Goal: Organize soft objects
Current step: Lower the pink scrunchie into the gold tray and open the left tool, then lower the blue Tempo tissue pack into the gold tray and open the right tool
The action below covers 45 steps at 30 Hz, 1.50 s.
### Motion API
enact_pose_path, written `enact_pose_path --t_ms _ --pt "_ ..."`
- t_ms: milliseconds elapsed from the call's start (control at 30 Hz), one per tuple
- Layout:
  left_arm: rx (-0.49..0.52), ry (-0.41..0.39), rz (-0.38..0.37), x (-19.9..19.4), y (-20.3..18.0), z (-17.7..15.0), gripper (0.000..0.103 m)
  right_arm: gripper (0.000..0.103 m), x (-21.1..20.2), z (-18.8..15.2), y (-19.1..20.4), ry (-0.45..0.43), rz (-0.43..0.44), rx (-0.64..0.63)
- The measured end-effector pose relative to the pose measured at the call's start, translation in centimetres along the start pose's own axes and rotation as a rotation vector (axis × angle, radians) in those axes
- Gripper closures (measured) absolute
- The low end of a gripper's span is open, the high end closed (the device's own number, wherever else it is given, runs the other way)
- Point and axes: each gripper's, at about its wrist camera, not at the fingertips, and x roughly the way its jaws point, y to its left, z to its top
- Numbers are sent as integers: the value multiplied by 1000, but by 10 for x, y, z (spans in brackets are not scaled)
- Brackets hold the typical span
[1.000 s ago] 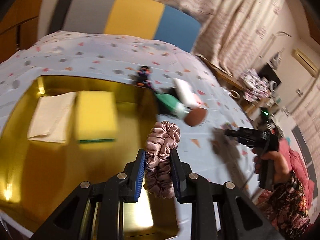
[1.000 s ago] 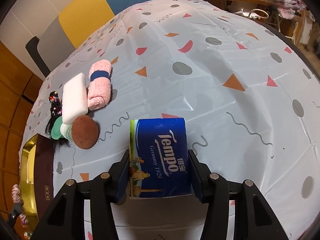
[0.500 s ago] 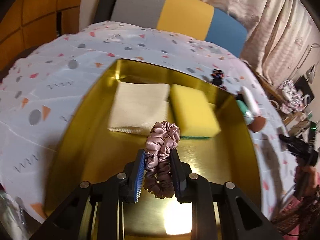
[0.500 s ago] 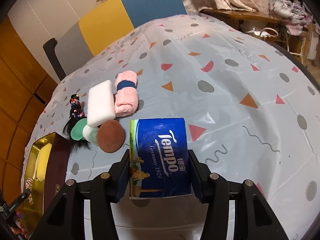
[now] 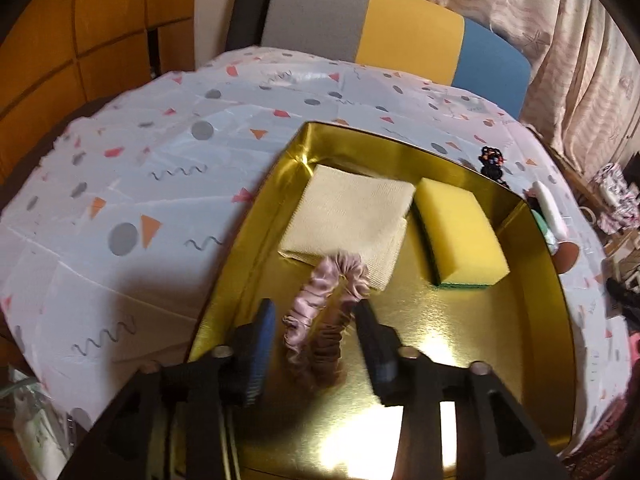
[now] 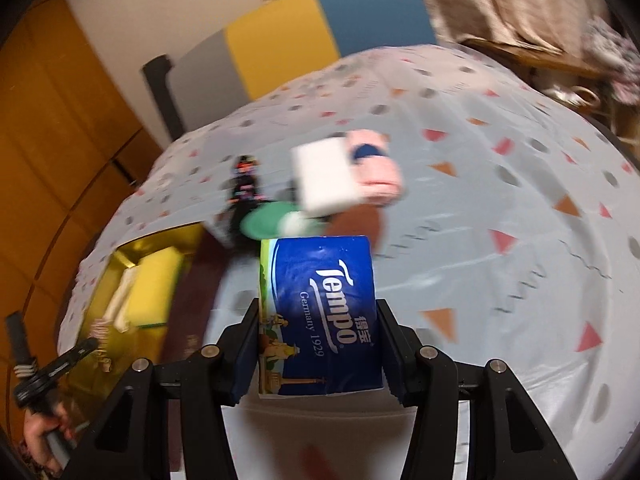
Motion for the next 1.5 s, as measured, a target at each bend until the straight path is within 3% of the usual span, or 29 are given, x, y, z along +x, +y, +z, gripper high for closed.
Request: enact_pose_path --t_ms 133,333,633,933,1067,1500 --pt "-14 -29 -16 -10 2 -1 59 50 0 0 37 2 51 -59" --pt "-56 -68 -122 -24 -2 -9 59 50 4 -4 86 28 110 -136" --pt "24 -46 -218 -31 -34 -28 59 50 30 -8 129 92 128 -197" --pt "21 -35 -241 -33 -36 -30 59 50 61 1 161 122 48 -221" --pt "20 -33 -247 -34 -35 -30 59 50 75 6 172 119 -27 -241" --pt "12 -23 -261 -34 -35 -30 59 46 110 16 181 105 -156 -278"
